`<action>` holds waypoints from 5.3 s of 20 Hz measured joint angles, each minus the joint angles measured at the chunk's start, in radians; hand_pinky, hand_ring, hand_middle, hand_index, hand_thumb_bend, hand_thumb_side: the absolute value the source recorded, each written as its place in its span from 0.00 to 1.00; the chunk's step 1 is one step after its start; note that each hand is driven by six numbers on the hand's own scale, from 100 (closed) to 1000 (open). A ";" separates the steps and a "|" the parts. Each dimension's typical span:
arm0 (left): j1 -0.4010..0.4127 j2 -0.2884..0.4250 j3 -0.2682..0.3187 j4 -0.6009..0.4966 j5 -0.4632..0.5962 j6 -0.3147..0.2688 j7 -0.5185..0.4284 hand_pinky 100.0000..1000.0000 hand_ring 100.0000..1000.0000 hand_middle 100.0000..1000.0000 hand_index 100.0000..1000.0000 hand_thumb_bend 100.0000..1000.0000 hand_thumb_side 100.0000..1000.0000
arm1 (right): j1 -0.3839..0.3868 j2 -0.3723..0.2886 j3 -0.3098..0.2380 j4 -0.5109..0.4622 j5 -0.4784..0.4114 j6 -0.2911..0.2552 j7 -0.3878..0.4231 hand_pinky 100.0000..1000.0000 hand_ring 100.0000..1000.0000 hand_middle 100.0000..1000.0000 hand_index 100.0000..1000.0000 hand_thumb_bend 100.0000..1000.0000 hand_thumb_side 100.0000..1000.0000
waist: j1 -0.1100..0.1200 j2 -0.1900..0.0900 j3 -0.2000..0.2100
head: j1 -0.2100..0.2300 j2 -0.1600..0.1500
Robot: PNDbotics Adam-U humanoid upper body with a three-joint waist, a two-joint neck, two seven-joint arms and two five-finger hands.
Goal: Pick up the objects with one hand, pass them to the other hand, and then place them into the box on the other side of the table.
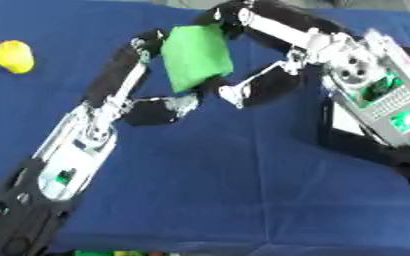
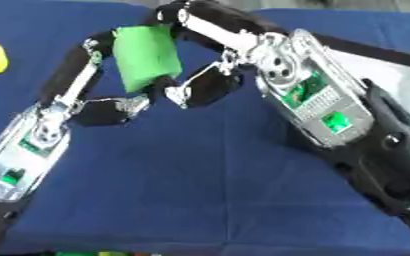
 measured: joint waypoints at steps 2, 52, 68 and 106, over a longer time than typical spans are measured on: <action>0.002 0.000 0.002 0.008 -0.002 0.022 -0.007 0.84 0.67 0.72 0.93 0.34 0.59 | 0.007 0.000 -0.013 -0.002 -0.018 -0.003 -0.009 0.82 0.78 0.43 0.52 0.00 0.00 | 0.001 0.000 -0.002 | 0.002 -0.001; 0.277 0.335 0.339 -0.210 0.230 0.172 0.270 0.83 0.65 0.69 0.80 0.06 0.51 | 0.639 -0.285 -0.546 0.118 0.136 -0.012 -0.252 1.00 1.00 0.96 1.00 0.22 0.09 | 0.048 0.038 -0.016 | -0.169 -0.069; 0.269 0.354 0.364 -0.187 0.235 0.186 0.293 0.83 0.66 0.69 0.80 0.07 0.49 | 0.622 -0.279 -0.578 -0.001 0.004 -0.039 -0.373 0.96 1.00 0.90 0.99 0.00 0.32 | 0.046 0.038 -0.015 | -0.093 -0.068; -0.253 0.510 0.431 0.809 -0.060 0.243 -0.345 0.90 0.82 0.74 0.85 0.48 0.40 | 0.507 -0.250 -0.522 -0.020 -0.359 -0.239 -0.598 0.97 1.00 0.90 0.94 0.00 0.36 | 0.030 0.114 -0.107 | 0.146 -0.125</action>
